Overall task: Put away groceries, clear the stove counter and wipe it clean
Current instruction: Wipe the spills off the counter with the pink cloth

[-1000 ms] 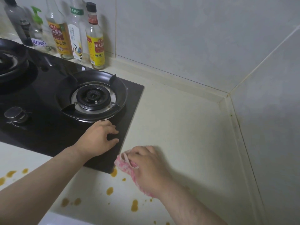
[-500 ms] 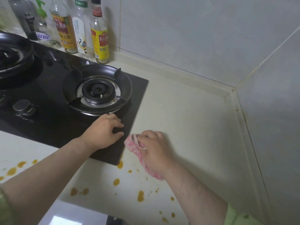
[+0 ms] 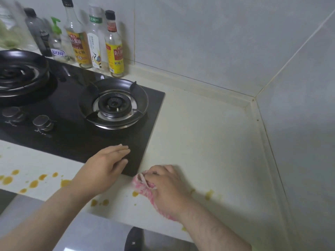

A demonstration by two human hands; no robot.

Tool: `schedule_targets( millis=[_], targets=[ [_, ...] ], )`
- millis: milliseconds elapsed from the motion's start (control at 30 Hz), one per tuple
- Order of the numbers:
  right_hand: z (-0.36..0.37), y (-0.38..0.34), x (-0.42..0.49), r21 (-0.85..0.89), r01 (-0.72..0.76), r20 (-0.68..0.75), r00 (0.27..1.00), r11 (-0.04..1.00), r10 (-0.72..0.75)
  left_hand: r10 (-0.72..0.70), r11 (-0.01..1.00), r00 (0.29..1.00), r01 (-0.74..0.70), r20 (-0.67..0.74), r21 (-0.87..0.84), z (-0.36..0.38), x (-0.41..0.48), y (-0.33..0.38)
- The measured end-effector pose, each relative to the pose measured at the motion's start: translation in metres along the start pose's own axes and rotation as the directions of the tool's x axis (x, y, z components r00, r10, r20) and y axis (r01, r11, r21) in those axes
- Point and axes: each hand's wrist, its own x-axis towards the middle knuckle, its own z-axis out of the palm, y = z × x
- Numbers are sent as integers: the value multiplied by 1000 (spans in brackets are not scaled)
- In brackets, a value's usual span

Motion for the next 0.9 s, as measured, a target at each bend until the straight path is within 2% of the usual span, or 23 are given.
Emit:
schedule_targets(
  millis=[100, 167, 333, 467, 600, 700, 767, 900],
  targets=[
    [-3, 6, 9, -20, -69, -92, 994, 997, 67, -67, 997, 997, 65, -47, -50, -11, -35, 3],
    [-4, 9, 16, -45, -111, -152, 983, 993, 103, -120, 984, 989, 107, -84, -145, -14, -61, 5],
    [7, 7, 15, -64, -153, -200, 970, 986, 138, -352, 872, 931, 288, -100, -395, 1, -115, 5],
    [22, -9, -2, -54, -195, -227, 957, 979, 178, -433, 808, 901, 380, -16, -450, 17, -140, 3],
    [39, -35, -20, -19, -268, -330, 911, 963, 247, -528, 750, 845, 513, 91, -418, 21, -137, -6],
    [46, -47, -25, 14, -329, -373, 874, 944, 310, -579, 593, 775, 612, 251, -523, 26, -126, -8],
    [46, -49, -27, 14, -357, -375, 864, 934, 336, -605, 485, 736, 643, 304, -593, 30, -123, -7],
    [40, -44, -43, 76, -418, -428, 807, 905, 408, -644, 420, 700, 661, 309, -622, 40, -124, -11]
  ],
)
